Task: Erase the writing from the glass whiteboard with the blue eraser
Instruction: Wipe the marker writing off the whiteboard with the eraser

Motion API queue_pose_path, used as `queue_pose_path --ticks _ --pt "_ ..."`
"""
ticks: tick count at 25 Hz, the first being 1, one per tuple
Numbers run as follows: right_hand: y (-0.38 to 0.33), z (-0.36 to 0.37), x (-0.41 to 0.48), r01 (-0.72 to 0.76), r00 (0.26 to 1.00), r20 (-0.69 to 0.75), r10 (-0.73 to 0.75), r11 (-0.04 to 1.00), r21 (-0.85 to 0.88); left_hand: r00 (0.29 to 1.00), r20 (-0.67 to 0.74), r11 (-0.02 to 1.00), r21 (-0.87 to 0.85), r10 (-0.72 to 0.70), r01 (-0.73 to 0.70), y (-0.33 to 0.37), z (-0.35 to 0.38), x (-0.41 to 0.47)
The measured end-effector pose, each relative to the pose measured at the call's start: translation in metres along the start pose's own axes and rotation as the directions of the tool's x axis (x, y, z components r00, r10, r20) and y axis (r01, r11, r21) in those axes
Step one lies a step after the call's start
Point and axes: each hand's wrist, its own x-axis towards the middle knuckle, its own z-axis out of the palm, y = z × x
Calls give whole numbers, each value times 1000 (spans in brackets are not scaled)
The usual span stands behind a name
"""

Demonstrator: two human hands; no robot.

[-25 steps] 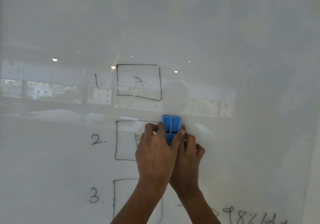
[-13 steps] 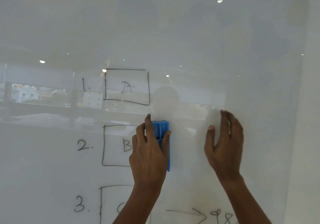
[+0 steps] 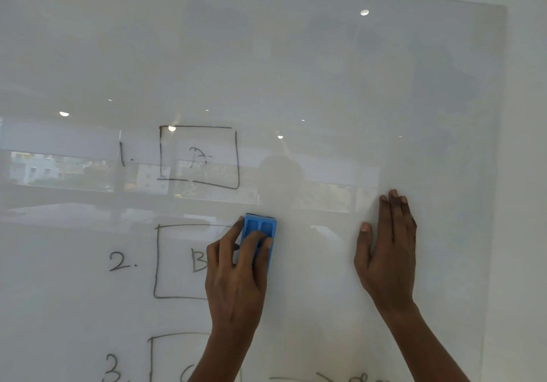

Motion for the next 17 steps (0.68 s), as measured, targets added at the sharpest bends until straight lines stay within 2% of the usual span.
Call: queue_pose_path --ticks 5,10,15,17 --pt "6 3 -2 8 1000 -13 -8 1000 6 998 58 1000 -27 4 -2 -2 4 -10" --pt "7 4 -2 15 1000 -13 -15 1000 9 997 76 999 25 22 -24 -1 10 -16" --pt "8 5 -3 10 1000 -5 -10 1000 9 1000 -12 995 -95 -7 5 16 7 19" --pt "9 5 -3 17 1000 -9 -17 1000 7 999 -40 995 -95 8 -12 27 7 52"
